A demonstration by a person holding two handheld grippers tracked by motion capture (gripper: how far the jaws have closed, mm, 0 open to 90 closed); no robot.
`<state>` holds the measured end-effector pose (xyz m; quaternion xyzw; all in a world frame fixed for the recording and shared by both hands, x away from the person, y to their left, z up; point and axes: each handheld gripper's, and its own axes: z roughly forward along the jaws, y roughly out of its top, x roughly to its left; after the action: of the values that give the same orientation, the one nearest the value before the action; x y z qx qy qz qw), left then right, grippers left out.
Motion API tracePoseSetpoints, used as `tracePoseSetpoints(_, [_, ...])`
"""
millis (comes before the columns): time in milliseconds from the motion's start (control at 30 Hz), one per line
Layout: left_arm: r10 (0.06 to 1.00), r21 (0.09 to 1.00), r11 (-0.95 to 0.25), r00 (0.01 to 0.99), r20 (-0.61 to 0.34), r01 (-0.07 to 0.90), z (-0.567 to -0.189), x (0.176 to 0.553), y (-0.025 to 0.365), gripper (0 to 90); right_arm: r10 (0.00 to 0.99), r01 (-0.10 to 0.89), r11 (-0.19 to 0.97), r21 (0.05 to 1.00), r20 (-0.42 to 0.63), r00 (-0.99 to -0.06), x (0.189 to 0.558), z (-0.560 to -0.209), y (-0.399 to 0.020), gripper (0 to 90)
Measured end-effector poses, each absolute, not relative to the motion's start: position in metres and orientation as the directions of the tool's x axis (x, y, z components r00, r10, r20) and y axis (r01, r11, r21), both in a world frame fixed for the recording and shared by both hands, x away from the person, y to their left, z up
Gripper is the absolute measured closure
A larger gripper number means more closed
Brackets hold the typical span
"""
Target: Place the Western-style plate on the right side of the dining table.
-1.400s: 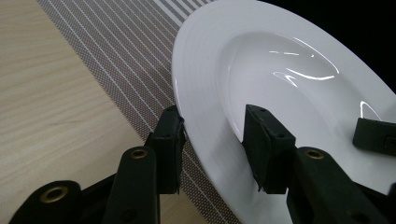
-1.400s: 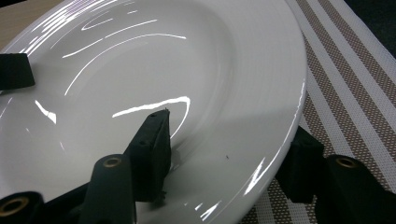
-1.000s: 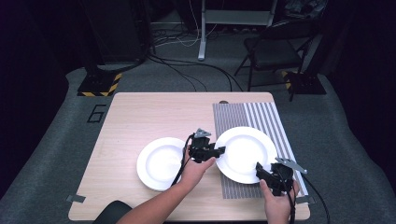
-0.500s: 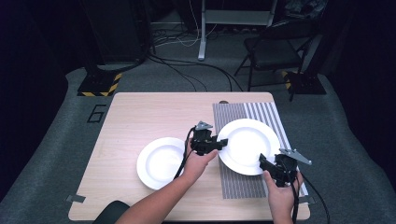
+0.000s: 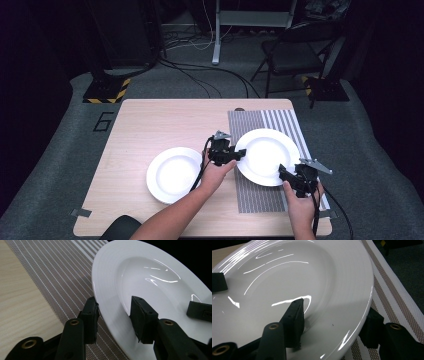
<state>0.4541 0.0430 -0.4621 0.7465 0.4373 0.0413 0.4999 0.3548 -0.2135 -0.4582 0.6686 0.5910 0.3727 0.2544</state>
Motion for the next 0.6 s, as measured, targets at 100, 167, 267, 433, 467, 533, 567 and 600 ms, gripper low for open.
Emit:
tracePoseSetpoints(100, [0.696,0.782,-0.117,0.612,-0.375,0.613,-0.465,0.454,0.041,58.8,0.979,0.599,-0.175,0.782,0.201,0.025,0.355,-0.463,-0.215,44.4])
tracePoseSetpoints(167, [0.696,0.781,-0.118,0.612,-0.375,0.614,-0.468,0.453,0.041,58.8,0.979,0.599,-0.176,0.781,0.201,0.025,0.354,-0.466,-0.215,44.1])
tracePoseSetpoints(267, [0.699,0.778,-0.125,0.611,-0.372,0.616,-0.473,0.454,0.040,58.9,0.982,0.601,-0.158,0.783,0.190,0.011,0.353,-0.470,-0.216,43.6])
tracePoseSetpoints(433, [0.698,0.772,-0.123,0.607,-0.379,0.624,-0.479,0.455,0.039,58.9,0.979,0.613,-0.171,0.771,0.202,0.019,0.355,-0.477,-0.217,43.6])
tracePoseSetpoints(467, [0.699,0.772,-0.121,0.606,-0.380,0.624,-0.479,0.456,0.039,58.9,0.978,0.615,-0.175,0.769,0.208,0.018,0.356,-0.477,-0.218,43.7])
tracePoseSetpoints(533, [0.698,0.771,-0.118,0.605,-0.383,0.625,-0.481,0.458,0.039,58.9,0.978,0.615,-0.176,0.769,0.209,0.020,0.358,-0.479,-0.218,43.6])
tracePoseSetpoints(567, [0.698,0.771,-0.116,0.604,-0.385,0.626,-0.482,0.458,0.039,58.9,0.979,0.616,-0.174,0.768,0.204,0.022,0.358,-0.479,-0.218,43.7])
tracePoseSetpoints(600, [0.698,0.771,-0.116,0.604,-0.385,0.626,-0.482,0.458,0.039,58.9,0.979,0.614,-0.174,0.770,0.204,0.021,0.359,-0.480,-0.218,43.7])
